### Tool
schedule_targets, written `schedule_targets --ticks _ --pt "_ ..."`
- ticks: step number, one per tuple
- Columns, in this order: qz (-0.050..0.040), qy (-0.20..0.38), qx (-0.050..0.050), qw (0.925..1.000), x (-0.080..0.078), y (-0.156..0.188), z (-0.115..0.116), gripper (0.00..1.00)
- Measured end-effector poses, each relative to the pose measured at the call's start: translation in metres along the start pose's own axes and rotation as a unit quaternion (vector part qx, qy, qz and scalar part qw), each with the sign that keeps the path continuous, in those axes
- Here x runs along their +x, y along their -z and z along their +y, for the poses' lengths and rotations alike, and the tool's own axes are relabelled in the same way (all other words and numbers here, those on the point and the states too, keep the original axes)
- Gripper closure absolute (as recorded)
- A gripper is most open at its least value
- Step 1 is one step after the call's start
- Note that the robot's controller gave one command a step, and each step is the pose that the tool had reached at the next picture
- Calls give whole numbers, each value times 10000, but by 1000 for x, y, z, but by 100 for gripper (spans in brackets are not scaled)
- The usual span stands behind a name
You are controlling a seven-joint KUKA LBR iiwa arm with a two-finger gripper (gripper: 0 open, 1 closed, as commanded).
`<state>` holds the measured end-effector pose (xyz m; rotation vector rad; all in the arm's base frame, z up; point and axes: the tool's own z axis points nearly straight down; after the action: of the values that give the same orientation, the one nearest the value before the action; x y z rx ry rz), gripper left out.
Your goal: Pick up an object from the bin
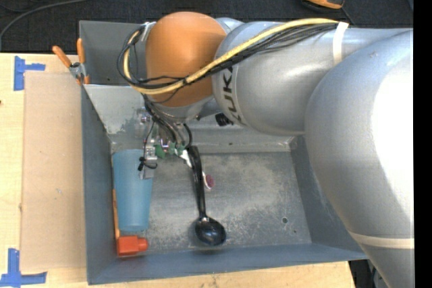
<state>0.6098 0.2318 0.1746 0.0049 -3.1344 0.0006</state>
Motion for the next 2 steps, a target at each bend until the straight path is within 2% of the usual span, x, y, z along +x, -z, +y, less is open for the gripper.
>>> schedule_targets --ticks 1,2 --pt "-31 -29 -7 10000 -2 5 -2 0" --pt "-59 2726 4 9621 33 -87 -4 0"
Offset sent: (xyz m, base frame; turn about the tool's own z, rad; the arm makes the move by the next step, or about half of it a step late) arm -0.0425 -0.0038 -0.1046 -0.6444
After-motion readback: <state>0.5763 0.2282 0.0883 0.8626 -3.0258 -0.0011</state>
